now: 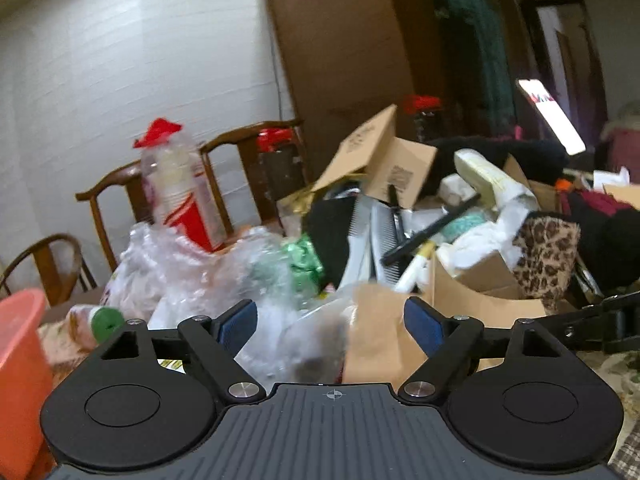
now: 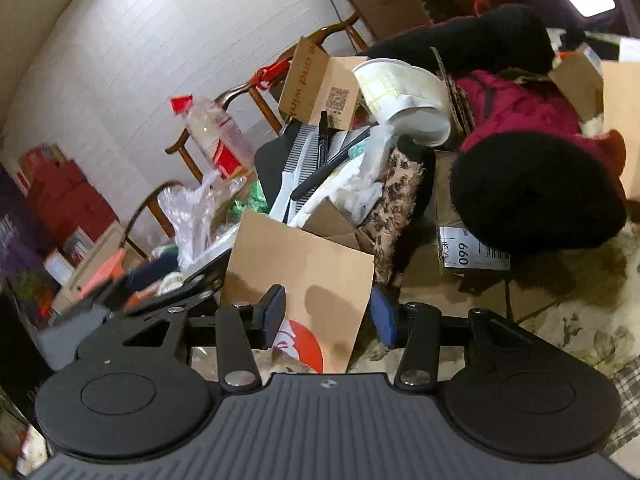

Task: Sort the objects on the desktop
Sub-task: 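Grasp the brown cardboard sheet with red logo using the right tool, then carry the cardboard sheet with the right tool to the pink basin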

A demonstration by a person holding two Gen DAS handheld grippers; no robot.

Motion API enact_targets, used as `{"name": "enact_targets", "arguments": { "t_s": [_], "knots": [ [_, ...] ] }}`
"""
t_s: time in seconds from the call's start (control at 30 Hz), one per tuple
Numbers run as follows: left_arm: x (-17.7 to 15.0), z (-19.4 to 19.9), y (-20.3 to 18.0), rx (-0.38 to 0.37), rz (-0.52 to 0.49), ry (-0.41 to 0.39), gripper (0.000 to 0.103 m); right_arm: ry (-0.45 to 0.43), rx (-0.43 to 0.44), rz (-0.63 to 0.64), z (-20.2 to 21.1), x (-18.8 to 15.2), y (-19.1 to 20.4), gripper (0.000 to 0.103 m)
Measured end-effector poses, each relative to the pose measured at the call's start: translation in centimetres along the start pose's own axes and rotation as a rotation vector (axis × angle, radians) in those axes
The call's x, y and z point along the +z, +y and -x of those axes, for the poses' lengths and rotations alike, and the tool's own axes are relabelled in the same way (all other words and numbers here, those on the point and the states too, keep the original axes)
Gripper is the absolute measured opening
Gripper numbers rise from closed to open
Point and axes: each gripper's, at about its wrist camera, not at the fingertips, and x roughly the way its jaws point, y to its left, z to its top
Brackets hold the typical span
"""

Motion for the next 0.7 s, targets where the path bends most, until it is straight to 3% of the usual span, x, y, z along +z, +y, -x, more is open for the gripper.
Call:
{"name": "enact_targets", "arguments": {
  "t_s": [0.1, 0.17, 0.23, 0.27, 0.33, 0.5, 0.7],
  "knots": [
    [0.2, -0.9, -0.1, -0.036, 0.027, 0.024, 0.089, 0.004, 0.023, -0.030, -0.4, 0.2, -0.6, 0.053],
    [0.0, -1.6, -0.2, -0.059, 0.049, 0.048, 0.081, 0.009, 0.052, -0.065, -0.7, 0.3, -1.1, 0.051],
    [-0.5, -2.2, -0.5, -0.056, 0.027, 0.076, 0.054, 0.020, 0.066, -0.076, -1.1, 0.2, -1.2, 0.022],
    [-0.8, -2.4, -0.7, -0.044, 0.013, 0.073, 0.045, 0.031, 0.058, -0.072, -1.4, 0.1, -1.2, 0.004],
    [-0.7, -2.3, -0.7, -0.044, 0.012, 0.070, 0.012, 0.040, 0.025, -0.063, -1.8, -0.2, -1.1, 0.003],
    [-0.5, -1.9, -0.1, -0.062, 0.033, 0.068, 0.000, 0.001, 0.046, -0.062, -1.3, -0.4, -1.1, 0.000],
    [-0.1, -0.4, 1.4, -0.054, 0.085, 0.052, 0.000, -0.066, 0.032, 0.006, 0.6, 0.4, 0.8, 0.000]
  ]
}}
